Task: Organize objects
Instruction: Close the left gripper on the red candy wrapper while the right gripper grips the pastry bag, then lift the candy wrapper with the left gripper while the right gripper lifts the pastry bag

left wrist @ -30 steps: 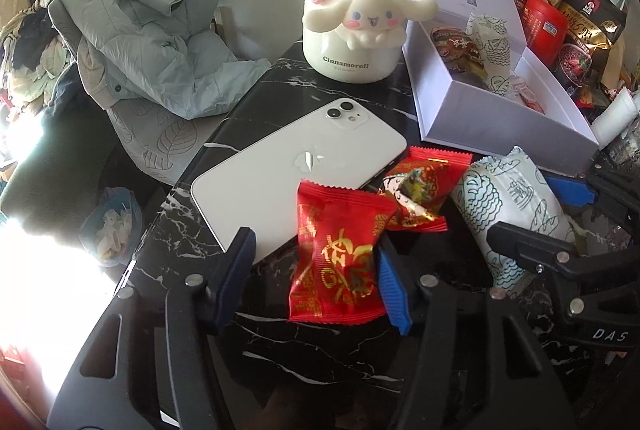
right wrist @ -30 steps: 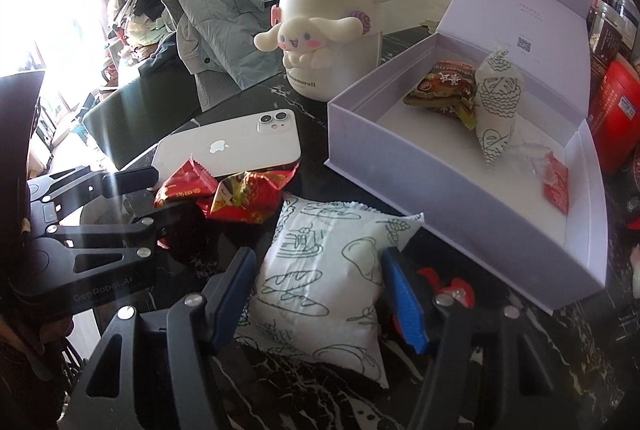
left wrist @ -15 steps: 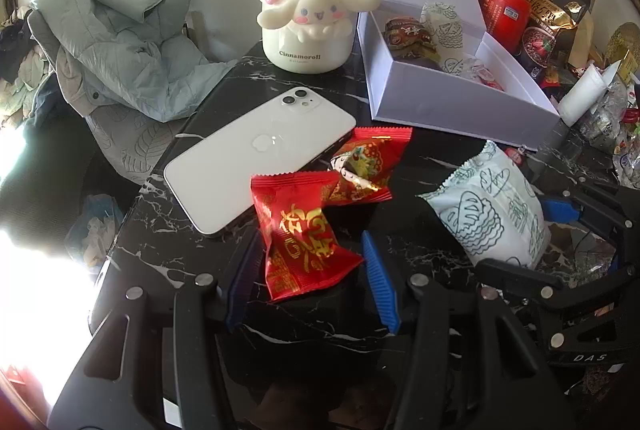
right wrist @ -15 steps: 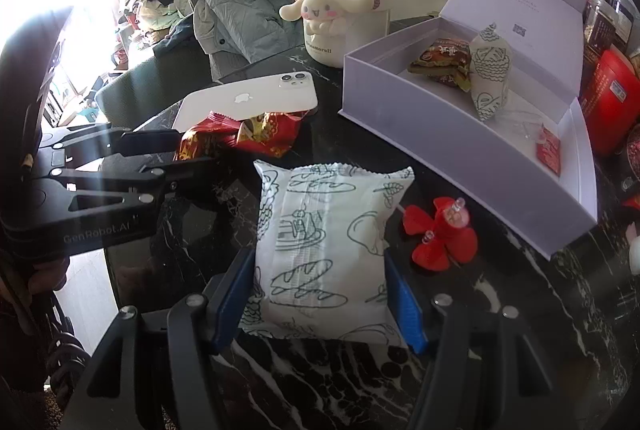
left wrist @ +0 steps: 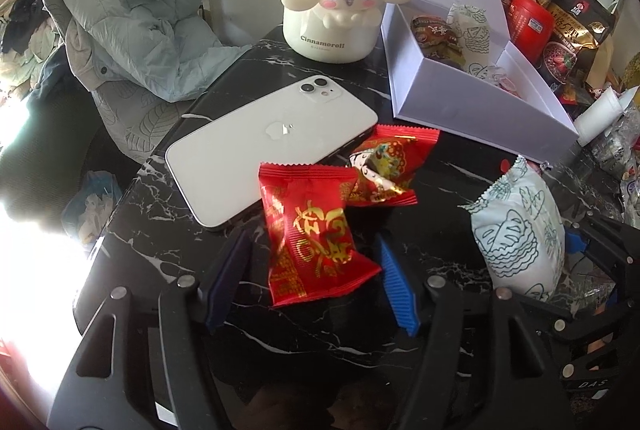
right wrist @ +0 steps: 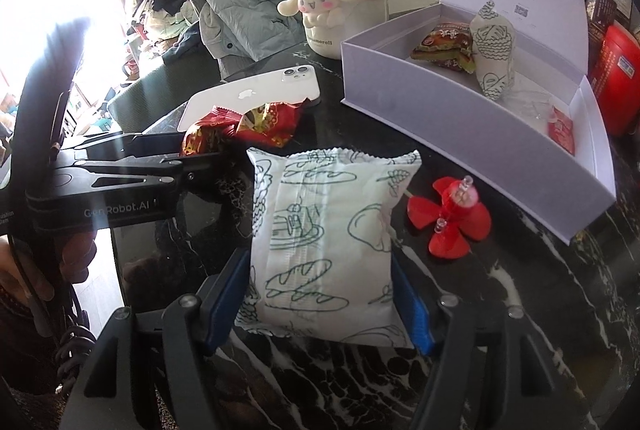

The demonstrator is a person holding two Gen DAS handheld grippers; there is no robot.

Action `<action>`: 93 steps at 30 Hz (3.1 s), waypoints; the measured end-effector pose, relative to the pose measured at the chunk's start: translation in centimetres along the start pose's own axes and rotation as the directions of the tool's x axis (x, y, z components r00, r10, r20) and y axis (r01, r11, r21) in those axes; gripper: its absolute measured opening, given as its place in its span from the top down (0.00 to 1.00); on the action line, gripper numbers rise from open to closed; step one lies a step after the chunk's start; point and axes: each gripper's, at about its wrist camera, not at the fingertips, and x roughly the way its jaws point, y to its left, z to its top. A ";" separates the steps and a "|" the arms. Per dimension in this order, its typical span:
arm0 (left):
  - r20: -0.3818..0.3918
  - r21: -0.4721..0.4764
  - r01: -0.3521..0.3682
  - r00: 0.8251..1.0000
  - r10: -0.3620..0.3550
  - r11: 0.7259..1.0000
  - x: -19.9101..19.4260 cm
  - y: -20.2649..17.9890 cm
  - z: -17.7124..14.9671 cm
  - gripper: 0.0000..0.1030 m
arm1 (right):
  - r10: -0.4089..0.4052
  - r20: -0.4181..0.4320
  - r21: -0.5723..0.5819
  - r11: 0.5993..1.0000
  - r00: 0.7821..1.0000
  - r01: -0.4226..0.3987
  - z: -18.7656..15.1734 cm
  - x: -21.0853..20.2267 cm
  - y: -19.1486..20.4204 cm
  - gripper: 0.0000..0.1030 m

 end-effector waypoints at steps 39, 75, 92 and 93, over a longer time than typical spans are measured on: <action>0.035 -0.047 -0.140 0.989 0.142 0.989 -0.8 0.8 -0.5 0.68 | 0.116 0.092 0.020 0.993 0.989 -0.119 -0.5 -0.3 -1.2 0.40; 0.001 0.047 -0.005 1.000 0.005 0.999 -0.2 -0.9 -0.5 0.69 | 0.045 0.019 -0.033 0.998 0.999 -0.045 -3.8 -2.5 0.3 0.41; 0.000 0.090 0.027 1.000 -0.027 0.996 -2.4 -2.5 -1.6 0.75 | 0.068 0.036 -0.028 0.997 0.997 -0.067 -3.8 -3.9 0.3 0.43; 0.001 0.096 0.028 1.000 -0.029 0.995 -2.3 -2.5 -1.7 0.75 | 0.067 0.030 -0.026 0.997 0.997 -0.066 -3.9 -3.8 0.3 0.43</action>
